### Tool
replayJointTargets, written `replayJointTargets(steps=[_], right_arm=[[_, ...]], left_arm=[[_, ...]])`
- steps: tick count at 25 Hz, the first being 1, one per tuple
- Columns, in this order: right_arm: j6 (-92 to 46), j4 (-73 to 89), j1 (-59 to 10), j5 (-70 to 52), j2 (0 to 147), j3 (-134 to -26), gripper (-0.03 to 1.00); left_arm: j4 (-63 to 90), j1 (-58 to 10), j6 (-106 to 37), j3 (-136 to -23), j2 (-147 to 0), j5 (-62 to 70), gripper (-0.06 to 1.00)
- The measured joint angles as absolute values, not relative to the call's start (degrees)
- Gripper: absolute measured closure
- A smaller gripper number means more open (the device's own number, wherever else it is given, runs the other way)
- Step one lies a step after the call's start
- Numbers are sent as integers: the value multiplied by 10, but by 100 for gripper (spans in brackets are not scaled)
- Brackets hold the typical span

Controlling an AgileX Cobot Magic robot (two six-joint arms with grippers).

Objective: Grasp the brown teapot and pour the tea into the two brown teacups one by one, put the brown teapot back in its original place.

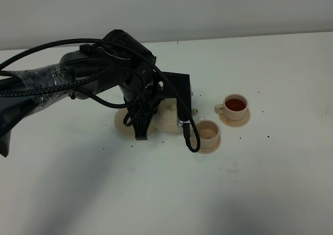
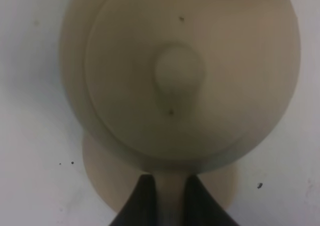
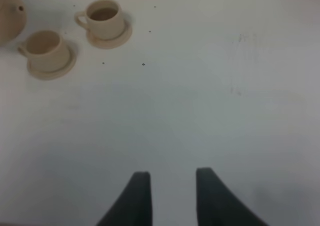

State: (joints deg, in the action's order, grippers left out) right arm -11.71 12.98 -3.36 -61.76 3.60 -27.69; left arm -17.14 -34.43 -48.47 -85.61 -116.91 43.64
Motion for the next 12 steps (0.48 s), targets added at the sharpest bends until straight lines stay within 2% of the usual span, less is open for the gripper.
replayJointTargets(steps=[12], right_arm=[[-117,130,-34,-618,36,-277,73]], left_arm=[[-298,-368,-453,-856,-1150,421,82]])
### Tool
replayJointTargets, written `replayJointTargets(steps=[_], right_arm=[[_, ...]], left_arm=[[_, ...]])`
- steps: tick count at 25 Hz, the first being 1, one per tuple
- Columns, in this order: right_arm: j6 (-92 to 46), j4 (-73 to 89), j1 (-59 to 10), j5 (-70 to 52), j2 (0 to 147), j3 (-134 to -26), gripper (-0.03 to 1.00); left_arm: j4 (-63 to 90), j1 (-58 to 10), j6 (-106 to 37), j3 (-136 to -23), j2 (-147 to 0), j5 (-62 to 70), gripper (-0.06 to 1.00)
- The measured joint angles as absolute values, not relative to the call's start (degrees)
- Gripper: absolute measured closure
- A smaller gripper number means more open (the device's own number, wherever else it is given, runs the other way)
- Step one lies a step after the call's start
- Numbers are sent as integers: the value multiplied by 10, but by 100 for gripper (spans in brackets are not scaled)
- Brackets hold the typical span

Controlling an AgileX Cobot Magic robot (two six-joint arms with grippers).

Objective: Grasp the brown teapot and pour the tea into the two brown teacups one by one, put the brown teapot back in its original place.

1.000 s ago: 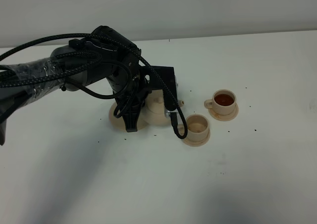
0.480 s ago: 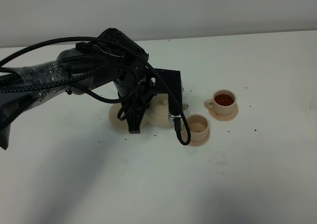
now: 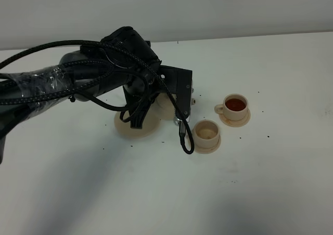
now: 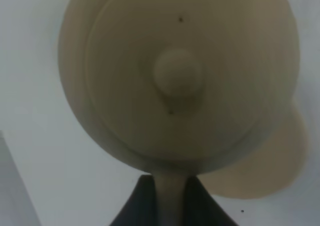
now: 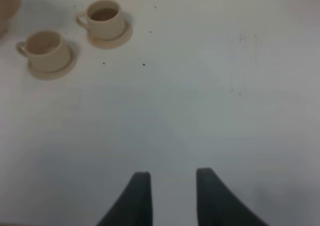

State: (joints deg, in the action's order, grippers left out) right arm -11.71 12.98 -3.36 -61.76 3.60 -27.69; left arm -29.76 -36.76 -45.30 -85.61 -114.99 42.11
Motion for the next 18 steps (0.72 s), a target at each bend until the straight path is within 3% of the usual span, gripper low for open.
replayJointTargets(steps=[18], right_arm=[[-117,130,-34,-618,36,-277,73]], left_arm=[[-427,-424,-431,-856,-1149,448,82]])
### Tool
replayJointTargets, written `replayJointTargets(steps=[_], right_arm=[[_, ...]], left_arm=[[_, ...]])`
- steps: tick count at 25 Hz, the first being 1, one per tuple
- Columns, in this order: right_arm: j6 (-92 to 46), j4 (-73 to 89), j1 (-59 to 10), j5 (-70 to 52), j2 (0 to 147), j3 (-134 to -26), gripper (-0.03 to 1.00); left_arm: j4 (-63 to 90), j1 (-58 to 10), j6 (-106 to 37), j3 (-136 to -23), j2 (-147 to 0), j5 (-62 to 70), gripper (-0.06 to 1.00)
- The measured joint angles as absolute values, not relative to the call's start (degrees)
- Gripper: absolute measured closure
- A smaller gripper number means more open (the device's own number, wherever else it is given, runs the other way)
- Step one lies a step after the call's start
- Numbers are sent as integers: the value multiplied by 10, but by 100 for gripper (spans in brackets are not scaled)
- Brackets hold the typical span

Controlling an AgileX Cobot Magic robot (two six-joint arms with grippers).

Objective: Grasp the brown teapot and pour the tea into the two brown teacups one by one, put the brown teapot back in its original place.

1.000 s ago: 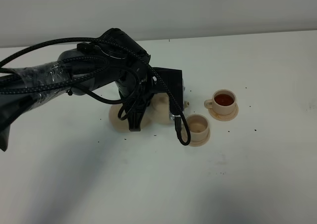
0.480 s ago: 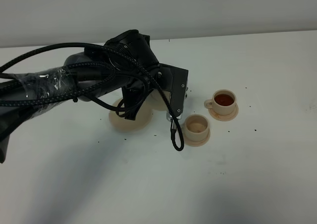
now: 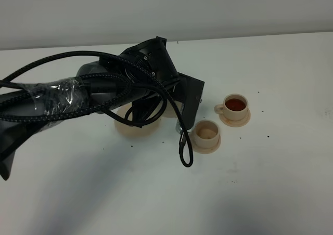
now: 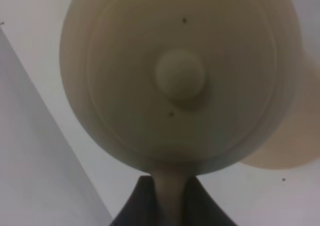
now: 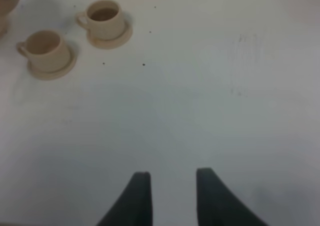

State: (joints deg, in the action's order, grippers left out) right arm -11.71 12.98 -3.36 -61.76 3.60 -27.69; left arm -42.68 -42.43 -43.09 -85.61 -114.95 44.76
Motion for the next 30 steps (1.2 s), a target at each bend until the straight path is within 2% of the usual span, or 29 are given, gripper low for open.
replayJointTargets(steps=[30], right_arm=[[-117,130,-34,-618,36,-277,73]], left_arm=[[-490,-461,-495,-856,-1165,473,82]])
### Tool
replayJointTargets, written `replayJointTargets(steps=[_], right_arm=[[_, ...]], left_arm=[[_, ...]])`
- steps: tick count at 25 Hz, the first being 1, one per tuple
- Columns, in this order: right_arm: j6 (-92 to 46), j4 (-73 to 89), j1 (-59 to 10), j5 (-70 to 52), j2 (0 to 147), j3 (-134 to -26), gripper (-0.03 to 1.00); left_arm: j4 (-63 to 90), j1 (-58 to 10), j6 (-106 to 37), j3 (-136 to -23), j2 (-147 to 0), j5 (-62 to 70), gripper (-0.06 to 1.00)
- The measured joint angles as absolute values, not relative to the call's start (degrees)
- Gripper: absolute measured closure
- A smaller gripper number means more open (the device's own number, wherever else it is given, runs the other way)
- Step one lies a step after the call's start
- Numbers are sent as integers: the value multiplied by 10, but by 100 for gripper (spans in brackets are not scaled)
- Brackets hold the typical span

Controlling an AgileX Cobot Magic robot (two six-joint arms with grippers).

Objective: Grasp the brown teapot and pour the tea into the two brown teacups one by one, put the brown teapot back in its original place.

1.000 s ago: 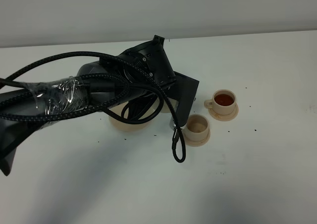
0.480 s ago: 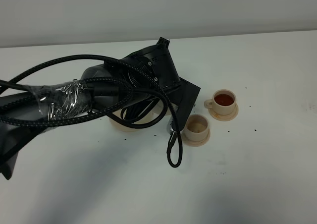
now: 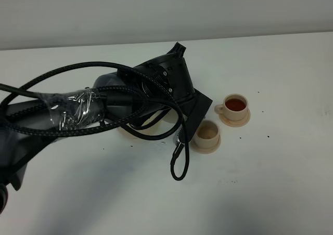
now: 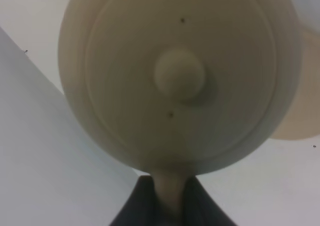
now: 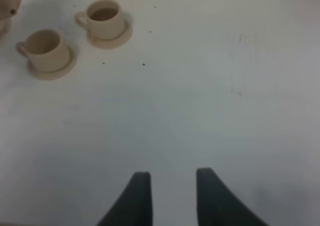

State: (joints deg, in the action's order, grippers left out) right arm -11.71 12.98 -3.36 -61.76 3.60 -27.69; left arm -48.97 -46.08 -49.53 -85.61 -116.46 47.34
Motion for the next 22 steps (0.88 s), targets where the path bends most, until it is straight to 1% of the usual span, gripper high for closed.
replayJointTargets(steps=[22], right_arm=[[-117,130,-34,-618,36,-277,73]], left_arm=[[-548,-478,-473,-856,-1181,458,82]])
